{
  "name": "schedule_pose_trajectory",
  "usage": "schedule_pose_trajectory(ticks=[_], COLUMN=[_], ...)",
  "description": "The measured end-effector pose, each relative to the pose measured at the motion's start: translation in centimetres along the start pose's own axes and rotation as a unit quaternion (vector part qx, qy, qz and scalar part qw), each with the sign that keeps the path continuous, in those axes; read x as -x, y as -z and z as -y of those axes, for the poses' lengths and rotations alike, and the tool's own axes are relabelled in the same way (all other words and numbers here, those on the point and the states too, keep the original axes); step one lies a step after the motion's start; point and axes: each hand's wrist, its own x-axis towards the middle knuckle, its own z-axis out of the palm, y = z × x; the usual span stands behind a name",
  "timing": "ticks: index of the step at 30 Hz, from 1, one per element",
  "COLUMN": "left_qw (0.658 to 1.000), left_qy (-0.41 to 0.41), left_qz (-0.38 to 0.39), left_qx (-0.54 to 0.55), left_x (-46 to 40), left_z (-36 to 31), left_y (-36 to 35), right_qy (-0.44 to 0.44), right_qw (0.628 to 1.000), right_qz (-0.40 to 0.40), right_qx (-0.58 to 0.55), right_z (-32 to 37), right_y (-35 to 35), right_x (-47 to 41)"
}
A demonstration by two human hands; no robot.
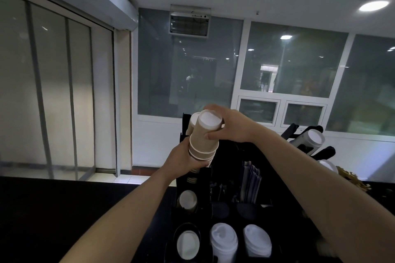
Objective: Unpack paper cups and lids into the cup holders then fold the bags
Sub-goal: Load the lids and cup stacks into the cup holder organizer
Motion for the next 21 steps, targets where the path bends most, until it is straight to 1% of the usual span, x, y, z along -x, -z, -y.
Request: schedule_pose_trajectory(ticks=[2, 5, 10, 12, 14, 16, 21], left_qw=[1.0, 0.999, 0.997, 0.996, 0.997, 0.997, 0.999], left_qy=[0.005, -0.006, -0.049, -0.063, -0.071, -0.071, -0.048], left_qz=[0.026, 0.05, 0.027, 0.02, 0.011, 0.007, -0.005], left_qx=[0.005, -0.011, -0.05, -0.051, -0.035, -0.024, -0.024], left_x=[-0.2, -0.3, 0.2, 0.3, 0.4, 0.4, 0.7], left_z=[0.1, 0.4, 0.1, 0.0, -0.1, -0.1, 0.0], left_y=[0.4, 1.0, 1.8, 1.8, 1.8, 1.7, 1.9], right_qy=[0.01, 0.003, 0.007, 0.005, 0.005, 0.005, 0.006], right_qw=[1.0, 0.997, 0.972, 0.966, 0.968, 0.974, 0.984], right_qz=[-0.015, -0.072, -0.213, -0.239, -0.24, -0.224, -0.18], right_qx=[-0.008, -0.029, -0.097, -0.099, -0.066, -0.028, -0.002], right_z=[0.4, 0.7, 0.9, 0.7, 0.4, -0.2, -1.5], right_y=[1.2, 2.5, 2.5, 1.9, 0.9, -0.4, -2.9], right_x=[-0.3, -1.0, -2.2, -2.8, -3.5, -4.3, -5.6])
